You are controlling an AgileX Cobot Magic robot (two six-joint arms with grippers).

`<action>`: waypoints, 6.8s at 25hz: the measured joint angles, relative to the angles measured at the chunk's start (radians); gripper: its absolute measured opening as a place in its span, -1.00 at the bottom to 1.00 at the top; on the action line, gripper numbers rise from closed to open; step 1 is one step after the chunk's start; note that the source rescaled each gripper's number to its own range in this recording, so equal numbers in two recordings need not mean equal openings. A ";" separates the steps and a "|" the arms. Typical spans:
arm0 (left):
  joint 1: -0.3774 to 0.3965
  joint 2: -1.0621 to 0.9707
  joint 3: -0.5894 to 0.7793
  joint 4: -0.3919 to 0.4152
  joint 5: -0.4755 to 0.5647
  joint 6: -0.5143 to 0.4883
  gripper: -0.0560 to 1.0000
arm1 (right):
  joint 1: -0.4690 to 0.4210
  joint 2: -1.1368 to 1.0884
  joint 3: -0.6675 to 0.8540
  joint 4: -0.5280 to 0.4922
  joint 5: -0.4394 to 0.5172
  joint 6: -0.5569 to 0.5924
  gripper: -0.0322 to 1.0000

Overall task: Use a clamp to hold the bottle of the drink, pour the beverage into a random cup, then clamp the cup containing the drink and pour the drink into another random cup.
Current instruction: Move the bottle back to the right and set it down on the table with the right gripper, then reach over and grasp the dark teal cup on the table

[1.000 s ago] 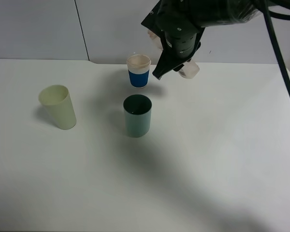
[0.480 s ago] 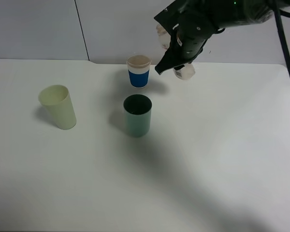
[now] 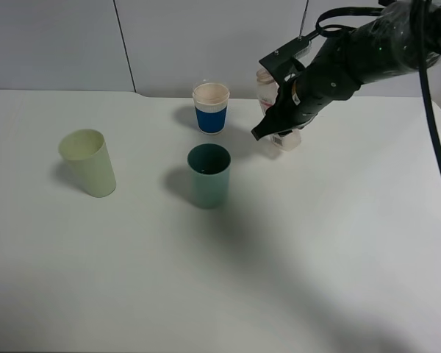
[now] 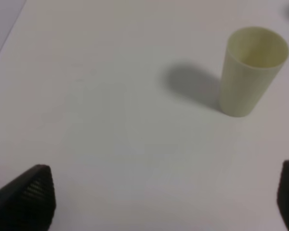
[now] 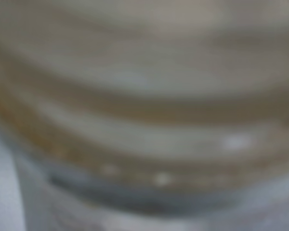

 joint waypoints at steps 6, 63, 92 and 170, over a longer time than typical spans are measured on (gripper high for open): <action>0.000 0.000 0.000 0.000 0.000 0.000 0.55 | -0.055 0.000 0.057 0.000 -0.136 -0.001 -0.93; 0.000 0.000 0.000 0.000 0.000 0.000 0.55 | -0.167 0.154 0.201 0.432 -0.795 -0.306 -0.69; 0.000 0.000 0.000 0.000 0.000 0.000 0.55 | -0.167 0.096 0.202 0.506 -0.644 -0.306 0.97; 0.000 0.000 0.000 0.000 0.000 0.000 0.55 | -0.167 -1.200 0.203 0.375 0.654 -0.261 1.00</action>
